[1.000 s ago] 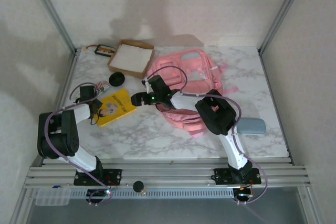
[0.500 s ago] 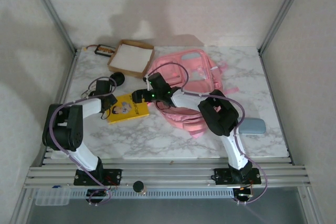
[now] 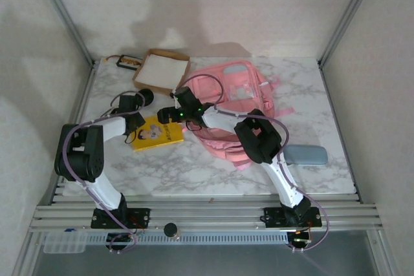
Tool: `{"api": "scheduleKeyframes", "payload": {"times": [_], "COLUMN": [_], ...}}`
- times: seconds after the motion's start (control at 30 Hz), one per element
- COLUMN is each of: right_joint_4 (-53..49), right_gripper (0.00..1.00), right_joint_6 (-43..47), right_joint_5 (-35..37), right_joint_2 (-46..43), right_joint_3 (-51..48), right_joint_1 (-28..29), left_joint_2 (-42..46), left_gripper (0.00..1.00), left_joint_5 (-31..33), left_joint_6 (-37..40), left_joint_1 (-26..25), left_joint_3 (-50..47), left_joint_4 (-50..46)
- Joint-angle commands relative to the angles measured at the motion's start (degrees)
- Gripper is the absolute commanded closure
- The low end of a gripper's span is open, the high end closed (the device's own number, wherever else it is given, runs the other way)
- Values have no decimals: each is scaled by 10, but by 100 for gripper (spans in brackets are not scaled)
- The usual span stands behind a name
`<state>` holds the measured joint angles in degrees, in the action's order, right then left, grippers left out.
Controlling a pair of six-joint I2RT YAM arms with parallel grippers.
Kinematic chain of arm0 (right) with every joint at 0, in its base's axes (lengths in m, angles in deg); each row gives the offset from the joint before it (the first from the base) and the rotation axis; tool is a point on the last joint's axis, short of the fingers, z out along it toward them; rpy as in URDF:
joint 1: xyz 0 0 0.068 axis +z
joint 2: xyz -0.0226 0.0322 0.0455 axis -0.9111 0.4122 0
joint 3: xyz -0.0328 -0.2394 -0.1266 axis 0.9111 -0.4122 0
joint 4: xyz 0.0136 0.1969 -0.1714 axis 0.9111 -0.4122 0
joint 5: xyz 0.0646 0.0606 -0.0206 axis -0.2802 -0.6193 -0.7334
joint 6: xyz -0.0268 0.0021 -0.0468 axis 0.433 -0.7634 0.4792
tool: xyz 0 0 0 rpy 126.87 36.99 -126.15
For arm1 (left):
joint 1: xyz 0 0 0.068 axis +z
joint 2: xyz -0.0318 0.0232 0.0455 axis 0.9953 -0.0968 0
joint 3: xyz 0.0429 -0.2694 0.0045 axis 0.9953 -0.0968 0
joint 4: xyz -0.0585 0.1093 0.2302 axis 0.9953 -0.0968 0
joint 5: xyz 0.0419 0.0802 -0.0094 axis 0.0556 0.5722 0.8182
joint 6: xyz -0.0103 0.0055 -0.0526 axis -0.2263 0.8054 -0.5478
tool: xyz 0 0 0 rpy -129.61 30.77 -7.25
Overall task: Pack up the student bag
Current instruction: Rotate the book at the middle-left of the table.
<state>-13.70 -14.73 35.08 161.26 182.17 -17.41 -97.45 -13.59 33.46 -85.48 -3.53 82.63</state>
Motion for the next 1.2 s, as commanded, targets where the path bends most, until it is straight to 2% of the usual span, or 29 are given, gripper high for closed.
{"api": "scheduleKeyframes", "payload": {"times": [0.0, 0.2, 0.27, 0.37, 0.47, 0.57, 0.67, 0.77, 0.93, 1.17], "right_joint_4": [-18, -21, -36, -35, -36, -51, -67, -88, -98, -108], "right_gripper": [11, 12, 10, 9, 10, 13, 16, 19, 22, 26], "right_joint_6": [-46, -82, -87, -68, -36, -8, 20, 35, 49, 52], "right_joint_5": [-28, 15, 30, 56, 27, 5, -27, -53, -74, -145], "right_joint_2": [-32, -128, -155, -170, -139, -97, -58, -25, 1, 18], "right_joint_3": [-85, -181, -183, -187, -153, -107, -57, -17, 5, 13], "right_joint_1": [33, 88, 90, 74, 56, 47, 40, 33, 33, 40], "left_joint_2": [-20, -17, 18, 91, 158, 234, 306, 355, 380, 336], "left_gripper": [45, 41, 39, 32, 29, 25, 26, 26, 26, 30], "left_joint_5": [-28, -9, -23, -30, -16, -40, -69, -71, -121, -184], "left_joint_6": [20, 24, 17, 6, -25, -70, -107, -123, -160, -173], "left_joint_1": [6, 32, 41, 46, 49, 49, 51, 54, 54, 49], "left_joint_3": [19, 75, 73, 48, 11, -62, -149, -204, -262, -286], "left_joint_4": [-21, -62, -71, -86, -130, -142, -134, -141, -113, -34]}}
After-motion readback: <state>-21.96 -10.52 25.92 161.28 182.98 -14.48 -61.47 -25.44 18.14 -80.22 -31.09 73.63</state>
